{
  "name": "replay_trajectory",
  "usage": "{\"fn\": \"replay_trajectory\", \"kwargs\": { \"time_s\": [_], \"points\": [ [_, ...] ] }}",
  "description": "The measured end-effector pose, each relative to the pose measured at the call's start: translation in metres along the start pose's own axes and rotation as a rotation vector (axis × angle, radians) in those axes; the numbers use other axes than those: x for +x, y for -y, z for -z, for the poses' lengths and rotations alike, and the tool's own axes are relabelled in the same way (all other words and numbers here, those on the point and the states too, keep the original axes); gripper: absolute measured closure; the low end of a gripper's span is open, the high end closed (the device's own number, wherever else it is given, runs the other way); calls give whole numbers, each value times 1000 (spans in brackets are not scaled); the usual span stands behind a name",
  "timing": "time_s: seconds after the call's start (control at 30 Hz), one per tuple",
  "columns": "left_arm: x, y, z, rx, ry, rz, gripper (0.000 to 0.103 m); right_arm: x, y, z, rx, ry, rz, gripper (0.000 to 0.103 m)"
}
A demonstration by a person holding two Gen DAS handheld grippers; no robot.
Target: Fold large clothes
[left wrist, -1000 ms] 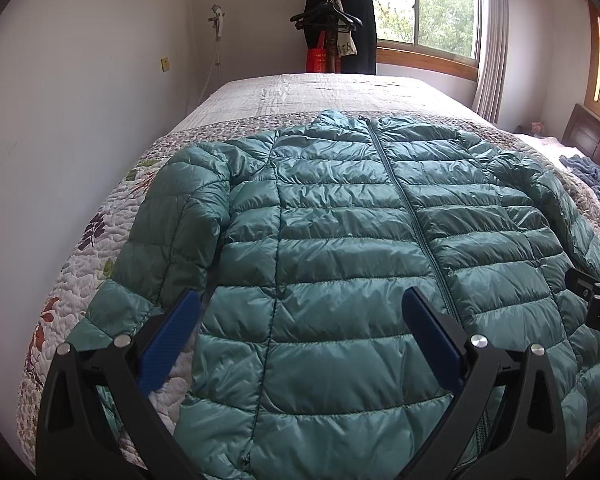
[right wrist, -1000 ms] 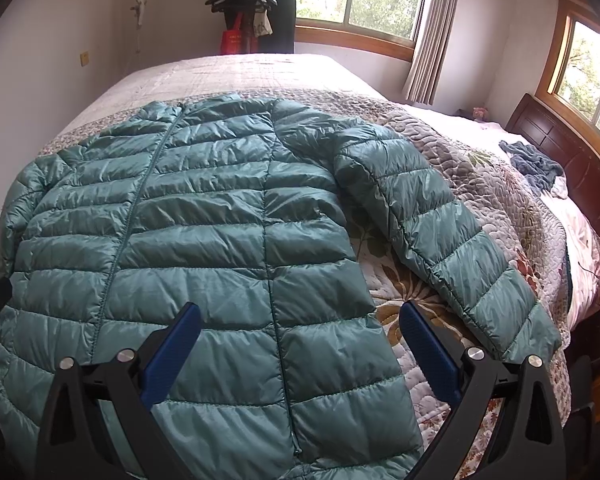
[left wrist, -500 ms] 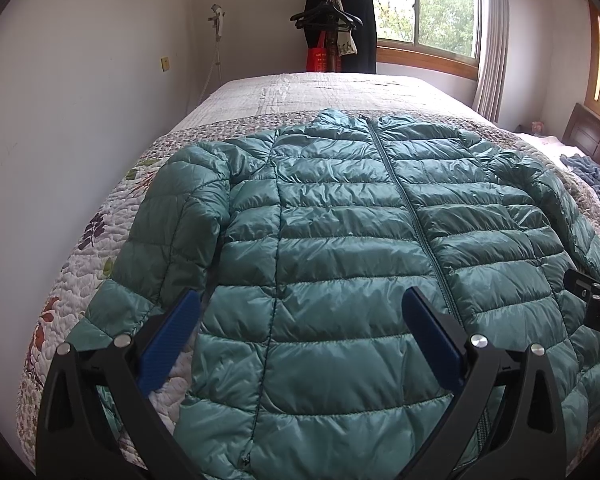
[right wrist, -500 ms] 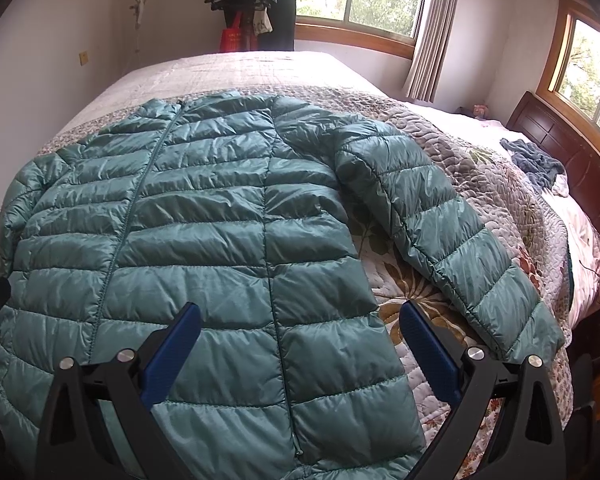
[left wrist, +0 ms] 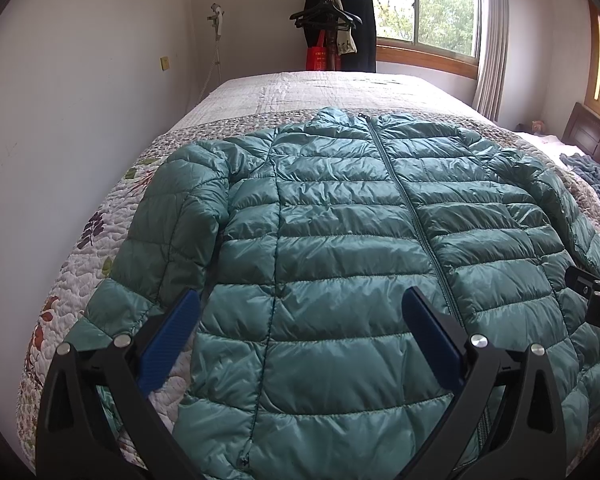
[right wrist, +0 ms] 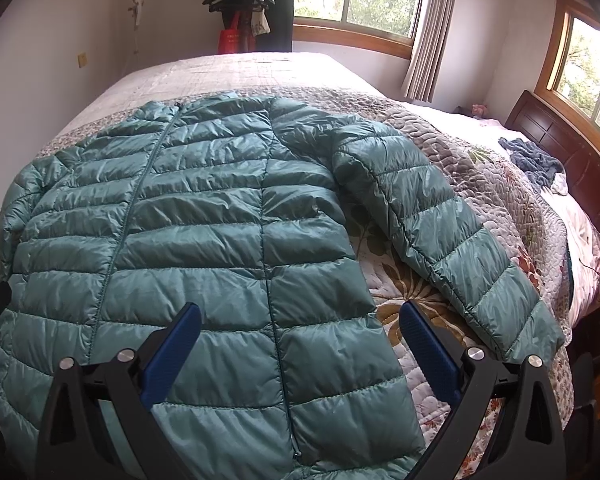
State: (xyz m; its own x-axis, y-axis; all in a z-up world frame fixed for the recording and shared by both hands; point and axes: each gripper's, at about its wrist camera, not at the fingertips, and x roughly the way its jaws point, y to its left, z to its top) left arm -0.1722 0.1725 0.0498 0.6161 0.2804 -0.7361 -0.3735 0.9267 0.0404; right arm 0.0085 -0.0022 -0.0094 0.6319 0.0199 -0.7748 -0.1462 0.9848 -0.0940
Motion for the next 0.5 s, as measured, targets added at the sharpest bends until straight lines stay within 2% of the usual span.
{"fn": "replay_trajectory", "kwargs": {
  "time_s": [0.5],
  "points": [
    [0,1,0,1,0,-1,3,0,0,0,1,0,0,4]
  ]
}}
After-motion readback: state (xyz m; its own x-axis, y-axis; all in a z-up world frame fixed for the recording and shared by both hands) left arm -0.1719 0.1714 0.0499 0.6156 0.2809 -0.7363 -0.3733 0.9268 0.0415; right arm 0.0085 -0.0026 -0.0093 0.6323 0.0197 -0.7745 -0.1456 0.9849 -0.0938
